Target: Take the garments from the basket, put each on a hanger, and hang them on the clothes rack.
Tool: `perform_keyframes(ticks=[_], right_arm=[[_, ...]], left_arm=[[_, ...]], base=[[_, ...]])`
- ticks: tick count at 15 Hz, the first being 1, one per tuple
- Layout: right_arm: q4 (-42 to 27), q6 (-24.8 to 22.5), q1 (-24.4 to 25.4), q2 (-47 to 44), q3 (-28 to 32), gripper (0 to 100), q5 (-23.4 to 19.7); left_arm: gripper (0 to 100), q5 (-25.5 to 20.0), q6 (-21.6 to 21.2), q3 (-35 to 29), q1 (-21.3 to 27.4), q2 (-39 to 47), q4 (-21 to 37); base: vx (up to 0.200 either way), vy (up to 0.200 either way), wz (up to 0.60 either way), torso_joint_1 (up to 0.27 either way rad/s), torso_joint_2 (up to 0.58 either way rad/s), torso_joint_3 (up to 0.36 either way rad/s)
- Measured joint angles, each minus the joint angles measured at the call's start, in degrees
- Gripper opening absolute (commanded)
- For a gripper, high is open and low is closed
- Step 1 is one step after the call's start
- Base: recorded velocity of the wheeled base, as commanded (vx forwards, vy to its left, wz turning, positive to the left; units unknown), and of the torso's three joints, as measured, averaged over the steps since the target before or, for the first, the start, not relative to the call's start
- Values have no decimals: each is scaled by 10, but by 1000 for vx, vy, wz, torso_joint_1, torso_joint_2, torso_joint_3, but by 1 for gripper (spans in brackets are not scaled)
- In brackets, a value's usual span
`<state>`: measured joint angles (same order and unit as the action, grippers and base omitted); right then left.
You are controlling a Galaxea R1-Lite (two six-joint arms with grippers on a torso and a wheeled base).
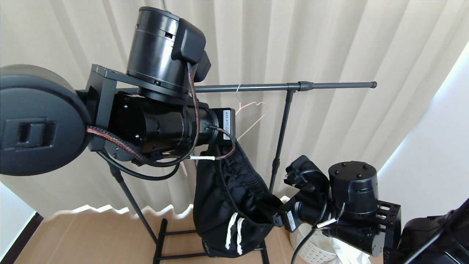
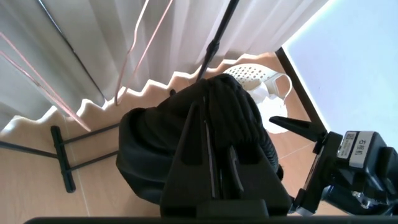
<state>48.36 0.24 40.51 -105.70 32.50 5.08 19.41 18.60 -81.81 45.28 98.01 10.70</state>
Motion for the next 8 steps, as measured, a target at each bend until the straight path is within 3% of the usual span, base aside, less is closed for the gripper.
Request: perform_keyframes(ticks=[1, 8], right_arm=[[0, -1, -1, -2, -1, 0, 0], [1, 1, -35, 3, 16, 0, 0]], left_arm=[[0, 0, 0, 0, 0, 0, 0], [0, -1, 3, 11, -3, -4, 0]], base=[[0, 0, 0, 0, 0, 0], [0, 0, 0, 0, 0, 0]])
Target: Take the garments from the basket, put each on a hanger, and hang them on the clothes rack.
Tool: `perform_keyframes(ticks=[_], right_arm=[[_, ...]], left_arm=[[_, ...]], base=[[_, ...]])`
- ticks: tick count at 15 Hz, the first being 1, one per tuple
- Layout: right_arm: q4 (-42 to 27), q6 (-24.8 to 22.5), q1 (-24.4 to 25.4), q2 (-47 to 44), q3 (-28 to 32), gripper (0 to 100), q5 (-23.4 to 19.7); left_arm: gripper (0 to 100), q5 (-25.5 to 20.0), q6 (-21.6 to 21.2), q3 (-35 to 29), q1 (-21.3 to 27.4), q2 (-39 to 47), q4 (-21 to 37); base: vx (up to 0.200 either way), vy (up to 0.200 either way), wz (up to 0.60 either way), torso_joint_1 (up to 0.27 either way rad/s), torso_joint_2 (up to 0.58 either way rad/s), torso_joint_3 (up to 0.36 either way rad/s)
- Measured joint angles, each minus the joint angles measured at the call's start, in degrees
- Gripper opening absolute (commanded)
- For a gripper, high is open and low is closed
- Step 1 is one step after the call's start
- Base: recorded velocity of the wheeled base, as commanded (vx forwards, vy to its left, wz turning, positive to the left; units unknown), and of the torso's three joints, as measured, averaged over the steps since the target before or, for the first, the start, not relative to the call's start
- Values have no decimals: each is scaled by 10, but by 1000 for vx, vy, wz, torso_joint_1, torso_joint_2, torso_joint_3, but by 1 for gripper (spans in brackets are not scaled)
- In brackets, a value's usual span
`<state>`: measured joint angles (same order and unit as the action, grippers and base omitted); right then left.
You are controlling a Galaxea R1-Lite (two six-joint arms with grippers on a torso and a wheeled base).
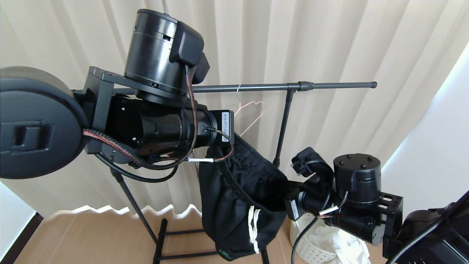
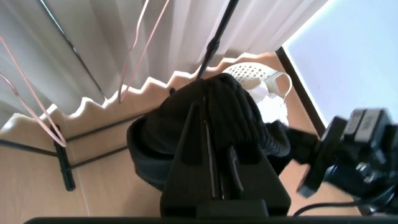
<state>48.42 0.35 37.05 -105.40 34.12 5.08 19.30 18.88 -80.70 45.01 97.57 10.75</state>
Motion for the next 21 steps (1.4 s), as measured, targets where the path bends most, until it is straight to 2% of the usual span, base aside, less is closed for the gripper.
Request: perform_keyframes(ticks=[5, 8, 9, 12, 16, 19, 21], right_arm=[[-7, -1, -51, 40, 22, 0, 1], [-6, -1, -49, 51, 26, 0, 34], [-6, -1, -43, 52, 28, 0, 43], [-6, -1, -34, 55, 33, 0, 57], [-6, -1, -31, 52, 41, 0, 68], [-6, -1, -31, 50, 41, 0, 70], [-5, -1, -31, 49, 40, 0, 70]], left_arm=[[0, -32, -1, 101, -42, -13, -8], [0, -39, -9, 173, -52, -18, -54], [100, -39, -16, 197, -53, -19, -74], [100, -39, -32, 250, -56, -21, -112], [100, -61, -45, 289, -88, -47, -115], [100, -79, -67, 300, -158, -61, -120], [100, -81, -73, 289, -211, -50, -161]], base=[[0, 0, 0, 0, 0, 0], [0, 0, 0, 0, 0, 0], [0, 0, 0, 0, 0, 0], [0, 0, 0, 0, 0, 0], [0, 0, 0, 0, 0, 0], [0, 0, 0, 0, 0, 0], [0, 0, 0, 0, 0, 0]])
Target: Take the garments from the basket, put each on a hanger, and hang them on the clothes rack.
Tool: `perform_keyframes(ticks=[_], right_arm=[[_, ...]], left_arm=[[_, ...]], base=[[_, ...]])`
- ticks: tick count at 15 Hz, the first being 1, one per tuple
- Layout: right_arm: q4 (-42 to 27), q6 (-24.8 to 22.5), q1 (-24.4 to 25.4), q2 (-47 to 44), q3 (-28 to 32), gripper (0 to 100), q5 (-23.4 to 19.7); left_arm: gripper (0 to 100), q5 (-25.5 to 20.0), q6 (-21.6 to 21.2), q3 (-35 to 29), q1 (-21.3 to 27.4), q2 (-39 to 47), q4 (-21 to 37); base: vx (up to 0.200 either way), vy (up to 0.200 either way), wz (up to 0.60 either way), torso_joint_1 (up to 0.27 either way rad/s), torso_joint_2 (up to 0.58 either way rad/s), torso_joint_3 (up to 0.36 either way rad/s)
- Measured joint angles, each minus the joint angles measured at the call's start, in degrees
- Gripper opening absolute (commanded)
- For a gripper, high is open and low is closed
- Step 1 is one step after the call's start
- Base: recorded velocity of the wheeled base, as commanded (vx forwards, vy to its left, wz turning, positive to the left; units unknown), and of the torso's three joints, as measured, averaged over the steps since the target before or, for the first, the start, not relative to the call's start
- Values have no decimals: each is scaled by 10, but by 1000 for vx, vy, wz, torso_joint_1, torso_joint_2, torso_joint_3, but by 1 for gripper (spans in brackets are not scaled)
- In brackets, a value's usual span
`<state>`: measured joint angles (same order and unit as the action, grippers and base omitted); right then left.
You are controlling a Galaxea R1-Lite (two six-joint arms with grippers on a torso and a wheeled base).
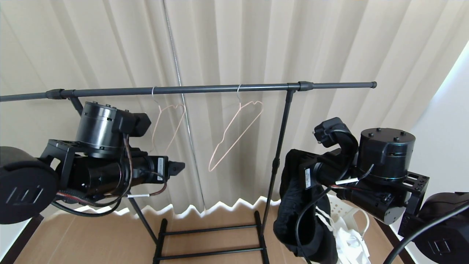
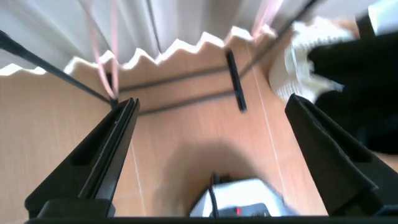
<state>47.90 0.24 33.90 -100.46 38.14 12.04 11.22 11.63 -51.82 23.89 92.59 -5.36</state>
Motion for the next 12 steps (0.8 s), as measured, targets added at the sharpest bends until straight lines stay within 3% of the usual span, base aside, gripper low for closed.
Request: perform_keyframes(ticks=[4, 9, 12], right_arm=[[2, 0, 0, 0, -2, 0, 0], [3, 0, 0, -3, -3, 0, 0], [4, 0, 0, -8, -3, 0, 0]], left_arm=[[100, 0, -38, -41, -78, 58, -59], [100, -7, -105, -81, -134, 143, -159], [100, -39, -144, -89, -158, 193, -216]], base=[[0, 0, 0, 0, 0, 0], [0, 0, 0, 0, 0, 0], [0, 0, 0, 0, 0, 0]])
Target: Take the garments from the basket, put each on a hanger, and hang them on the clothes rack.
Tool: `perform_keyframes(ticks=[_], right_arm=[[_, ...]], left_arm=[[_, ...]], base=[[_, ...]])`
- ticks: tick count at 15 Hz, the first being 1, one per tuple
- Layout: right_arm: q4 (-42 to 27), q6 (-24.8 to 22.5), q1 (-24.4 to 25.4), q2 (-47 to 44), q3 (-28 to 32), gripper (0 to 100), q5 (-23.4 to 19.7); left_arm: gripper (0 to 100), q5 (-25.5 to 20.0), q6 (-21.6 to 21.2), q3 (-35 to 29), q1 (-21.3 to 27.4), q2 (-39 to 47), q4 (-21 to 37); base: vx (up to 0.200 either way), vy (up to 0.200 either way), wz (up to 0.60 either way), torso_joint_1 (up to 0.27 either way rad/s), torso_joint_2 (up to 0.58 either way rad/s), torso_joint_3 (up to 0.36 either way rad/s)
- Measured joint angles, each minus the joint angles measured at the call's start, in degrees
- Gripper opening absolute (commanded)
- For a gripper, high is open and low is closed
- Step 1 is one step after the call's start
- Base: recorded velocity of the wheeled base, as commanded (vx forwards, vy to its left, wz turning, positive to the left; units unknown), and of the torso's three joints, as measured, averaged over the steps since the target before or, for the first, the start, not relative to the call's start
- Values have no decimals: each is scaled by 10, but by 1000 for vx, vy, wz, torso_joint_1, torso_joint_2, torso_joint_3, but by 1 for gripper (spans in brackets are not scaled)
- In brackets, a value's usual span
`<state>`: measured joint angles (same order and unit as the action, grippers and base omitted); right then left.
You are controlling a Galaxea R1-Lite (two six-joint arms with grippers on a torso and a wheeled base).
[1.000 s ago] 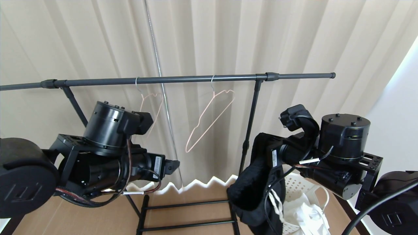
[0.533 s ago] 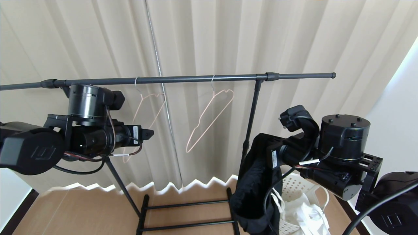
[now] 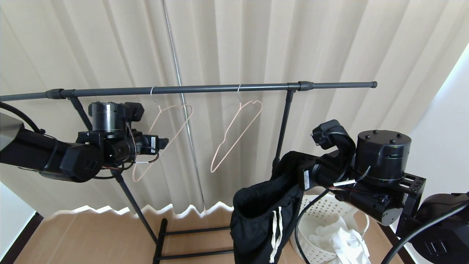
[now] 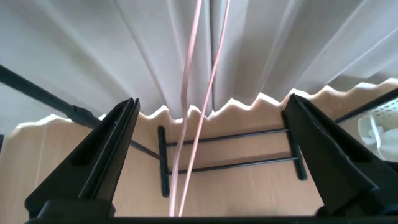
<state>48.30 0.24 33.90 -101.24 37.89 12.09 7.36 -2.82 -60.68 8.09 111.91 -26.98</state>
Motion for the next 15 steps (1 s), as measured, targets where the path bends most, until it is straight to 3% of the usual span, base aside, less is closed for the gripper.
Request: perform_keyframes(ticks=[4, 7, 15], right_arm=[[0, 0, 0, -4, 1, 0, 0], [0, 0, 0, -5, 1, 0, 0], [1, 0, 0, -14, 3, 0, 0]], left_arm=[[100, -89, -32, -30, -25, 39, -3], [100, -122, -38, -37, -31, 48, -2], [100, -117, -36, -53, -33, 60, -3]], base=[[0, 0, 0, 0, 0, 0], [0, 0, 0, 0, 0, 0], [0, 0, 0, 0, 0, 0]])
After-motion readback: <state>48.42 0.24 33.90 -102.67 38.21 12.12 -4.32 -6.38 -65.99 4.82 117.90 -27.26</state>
